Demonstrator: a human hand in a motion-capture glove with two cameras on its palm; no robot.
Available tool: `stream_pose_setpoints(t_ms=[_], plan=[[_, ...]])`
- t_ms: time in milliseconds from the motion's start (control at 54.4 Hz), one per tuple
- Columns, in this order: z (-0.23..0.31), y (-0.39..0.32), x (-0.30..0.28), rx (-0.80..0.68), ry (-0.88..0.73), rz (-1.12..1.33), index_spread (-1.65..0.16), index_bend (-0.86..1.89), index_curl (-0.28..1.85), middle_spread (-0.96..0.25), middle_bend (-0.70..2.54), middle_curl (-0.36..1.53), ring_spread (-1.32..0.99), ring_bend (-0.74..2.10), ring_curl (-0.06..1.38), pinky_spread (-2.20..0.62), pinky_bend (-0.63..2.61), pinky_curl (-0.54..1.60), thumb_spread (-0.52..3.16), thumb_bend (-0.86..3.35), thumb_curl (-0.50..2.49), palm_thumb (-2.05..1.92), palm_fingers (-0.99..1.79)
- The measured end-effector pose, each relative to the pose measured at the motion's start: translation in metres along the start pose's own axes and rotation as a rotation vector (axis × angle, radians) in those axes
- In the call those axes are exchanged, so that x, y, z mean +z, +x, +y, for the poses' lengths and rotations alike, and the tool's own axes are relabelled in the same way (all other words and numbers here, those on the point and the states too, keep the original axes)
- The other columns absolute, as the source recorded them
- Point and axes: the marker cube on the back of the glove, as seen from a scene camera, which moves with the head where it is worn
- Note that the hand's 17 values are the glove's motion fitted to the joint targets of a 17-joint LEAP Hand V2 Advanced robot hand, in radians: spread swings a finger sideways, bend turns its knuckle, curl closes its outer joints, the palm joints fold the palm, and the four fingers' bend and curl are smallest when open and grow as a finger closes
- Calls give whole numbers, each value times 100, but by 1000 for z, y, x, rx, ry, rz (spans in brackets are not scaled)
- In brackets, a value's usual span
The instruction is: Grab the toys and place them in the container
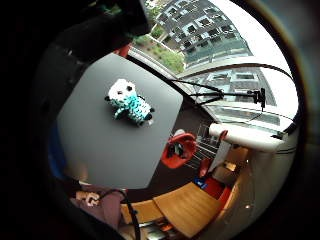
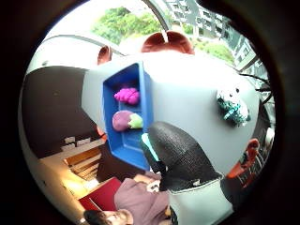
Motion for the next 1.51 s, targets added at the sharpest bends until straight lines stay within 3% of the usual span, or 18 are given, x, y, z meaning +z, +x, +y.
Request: stream_pose_setpoints(t_ms=[74,331,460,533,588,699,883,975,1158,1453,1508], plan=[[-13,28,48,131,-65,-40,-23,8,23,-6,18,35,0,52,30,5,93,34,118,-4,25,-4,-13],[-26,60,161,276,-74,-21,-16,3,17,2,19,34,0,53,31,4,99,35,114,-3,27,-2,-16],[-30,64,165,296,46,-25,-11,-1,11,-1,42,41,-11,86,38,-1,93,33,116,0,30,5,17],[-30,65,164,292,43,-23,-13,14,12,-8,60,47,-20,99,40,-12,86,30,118,2,31,11,46],[-29,64,163,285,31,-25,-13,16,14,-11,66,50,-24,103,43,-15,84,29,120,3,32,15,51],[-22,61,164,237,-24,-94,-17,20,15,-18,83,58,-32,114,47,-27,89,32,128,8,34,26,89],[-1,46,169,159,-42,-157,-23,26,20,-26,86,66,-37,121,53,-36,102,40,116,17,47,53,104],[11,36,167,103,-58,-190,-27,50,27,-27,98,72,-38,122,55,-37,94,41,102,15,53,55,121],[40,1,135,49,-44,-184,-29,87,44,-26,113,81,-37,128,59,-39,93,43,79,12,65,57,121],[77,-42,5,-7,110,-117,-28,101,62,-23,123,87,-36,136,64,-40,100,48,56,8,79,59,110],[84,-51,-14,-89,146,-67,-27,102,65,-23,124,87,-36,136,64,-40,100,49,53,8,81,59,109]])
